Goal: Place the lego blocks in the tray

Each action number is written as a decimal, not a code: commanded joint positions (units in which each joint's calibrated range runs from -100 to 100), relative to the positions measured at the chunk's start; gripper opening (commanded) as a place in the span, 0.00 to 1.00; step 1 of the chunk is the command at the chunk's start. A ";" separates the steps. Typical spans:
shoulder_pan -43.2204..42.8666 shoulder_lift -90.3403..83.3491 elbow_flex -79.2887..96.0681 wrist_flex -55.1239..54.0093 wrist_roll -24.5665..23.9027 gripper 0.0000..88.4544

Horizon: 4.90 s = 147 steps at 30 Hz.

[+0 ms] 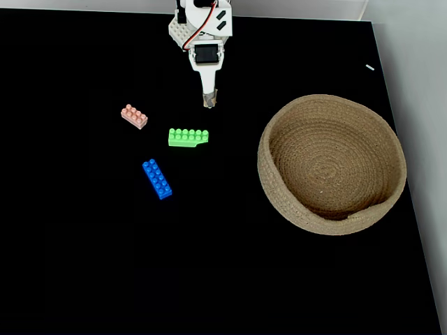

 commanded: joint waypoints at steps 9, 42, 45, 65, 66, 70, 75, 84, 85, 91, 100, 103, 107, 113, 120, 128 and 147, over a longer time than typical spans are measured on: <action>0.26 -0.49 0.37 -0.93 -0.20 0.00; 9.50 62.88 -51.43 3.81 -4.93 0.17; 10.90 67.44 -54.81 2.65 -4.59 0.17; 11.31 84.89 -58.64 -3.27 -1.56 0.22; 11.31 85.41 -58.82 -3.27 -1.47 0.22; 10.98 86.70 -59.46 -3.27 -0.54 0.16; 10.16 87.21 -59.55 -3.27 0.49 0.00; 8.26 79.30 -58.73 5.56 0.98 0.00; 7.60 77.58 -58.64 7.64 0.83 0.00; -0.23 70.19 -61.74 18.47 -3.27 0.00; -12.10 65.80 -76.88 21.72 -9.33 0.00; -15.24 65.11 -79.25 18.97 -10.89 0.00; -19.36 67.09 -80.16 12.23 -12.36 0.00; -25.21 76.89 -83.81 2.90 -14.36 0.01; -27.44 81.11 -80.98 -5.18 -13.72 0.09; -26.78 80.07 -76.24 -6.85 -14.36 0.25; -14.41 77.58 -79.52 6.48 -16.70 0.30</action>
